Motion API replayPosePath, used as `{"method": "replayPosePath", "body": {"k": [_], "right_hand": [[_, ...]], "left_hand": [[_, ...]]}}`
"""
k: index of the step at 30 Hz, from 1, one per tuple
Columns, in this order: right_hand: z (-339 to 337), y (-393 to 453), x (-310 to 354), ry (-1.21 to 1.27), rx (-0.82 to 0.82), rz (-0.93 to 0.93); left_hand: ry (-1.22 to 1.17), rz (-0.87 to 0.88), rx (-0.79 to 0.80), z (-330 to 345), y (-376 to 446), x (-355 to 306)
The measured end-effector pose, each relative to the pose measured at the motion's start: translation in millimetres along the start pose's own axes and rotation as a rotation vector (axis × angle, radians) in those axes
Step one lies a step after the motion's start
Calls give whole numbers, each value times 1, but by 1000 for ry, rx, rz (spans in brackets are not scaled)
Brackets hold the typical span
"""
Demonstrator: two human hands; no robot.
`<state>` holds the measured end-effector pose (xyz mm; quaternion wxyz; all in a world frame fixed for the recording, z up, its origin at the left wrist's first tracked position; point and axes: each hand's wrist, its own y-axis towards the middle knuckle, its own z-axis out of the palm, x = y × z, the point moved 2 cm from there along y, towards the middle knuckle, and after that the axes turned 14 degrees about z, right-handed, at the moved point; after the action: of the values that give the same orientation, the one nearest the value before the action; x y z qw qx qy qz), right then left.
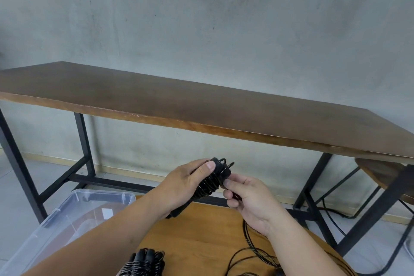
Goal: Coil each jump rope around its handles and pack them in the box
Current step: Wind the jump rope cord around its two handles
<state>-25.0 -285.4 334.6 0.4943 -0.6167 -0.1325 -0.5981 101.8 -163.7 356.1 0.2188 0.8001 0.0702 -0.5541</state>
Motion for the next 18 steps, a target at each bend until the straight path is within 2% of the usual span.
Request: {"method": "replayPosePath", "body": {"k": [4,7,12,18], "right_hand": [[9,-7,6,-336,-171,-47],[15,-13,13,-494,-264,-61],[18,-18,23,-584,-345,-78],[25,-18,24,-661,-367,-87]], "left_hand": [[48,18,-2,3,5,3],[93,47,11,4,7,1],[207,83,96,-1,12,-2],[169,62,-7,3,11,0]]}}
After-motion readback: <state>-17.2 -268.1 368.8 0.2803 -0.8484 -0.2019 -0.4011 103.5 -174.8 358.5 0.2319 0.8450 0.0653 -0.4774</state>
